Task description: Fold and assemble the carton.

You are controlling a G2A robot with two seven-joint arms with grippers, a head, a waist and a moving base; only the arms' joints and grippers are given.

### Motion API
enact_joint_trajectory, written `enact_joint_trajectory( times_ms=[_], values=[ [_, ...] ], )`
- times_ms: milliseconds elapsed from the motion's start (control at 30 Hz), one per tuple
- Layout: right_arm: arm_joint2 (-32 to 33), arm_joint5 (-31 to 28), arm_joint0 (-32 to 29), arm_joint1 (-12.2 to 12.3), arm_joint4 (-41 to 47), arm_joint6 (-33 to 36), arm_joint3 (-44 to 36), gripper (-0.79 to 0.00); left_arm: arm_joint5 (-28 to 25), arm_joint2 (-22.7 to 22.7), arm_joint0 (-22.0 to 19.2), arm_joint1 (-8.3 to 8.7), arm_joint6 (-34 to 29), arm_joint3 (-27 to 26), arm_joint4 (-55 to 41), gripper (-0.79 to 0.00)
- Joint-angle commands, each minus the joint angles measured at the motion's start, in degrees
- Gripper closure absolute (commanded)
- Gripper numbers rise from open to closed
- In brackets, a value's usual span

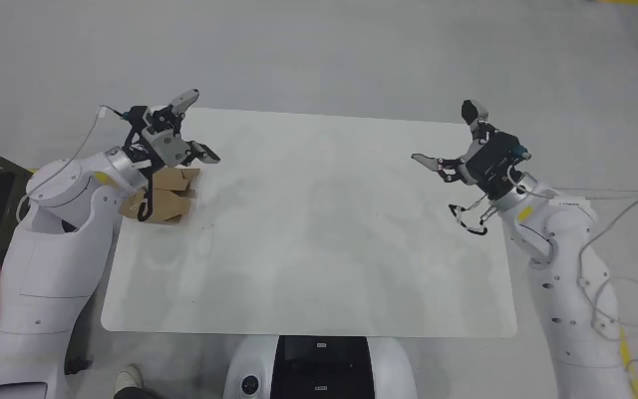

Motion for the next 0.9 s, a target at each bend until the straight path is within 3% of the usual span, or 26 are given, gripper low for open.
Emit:
enact_joint_trajectory(
  times_ms=[0, 567, 700, 867],
  values=[
    [0.0, 0.0, 0.0, 0.0, 0.0, 0.0, 0.0, -0.784, 0.0, 0.0, 0.0, 0.00, 0.0, 0.0, 0.0, -0.784],
    [0.0, 0.0, 0.0, 0.0, 0.0, 0.0, 0.0, -0.785, -0.2, -0.2, 0.0, -0.01, 0.6, 0.3, 0.1, -0.785],
    [0.0, 0.0, 0.0, 0.0, 0.0, 0.0, 0.0, -0.785, -2.8, -0.4, -0.3, -0.16, 4.1, 1.6, 3.0, -0.785],
    [0.0, 0.0, 0.0, 0.0, 0.0, 0.0, 0.0, -0.785, -8.8, -0.5, -1.2, -0.18, 2.4, 5.3, 7.6, -0.785]
  ],
)
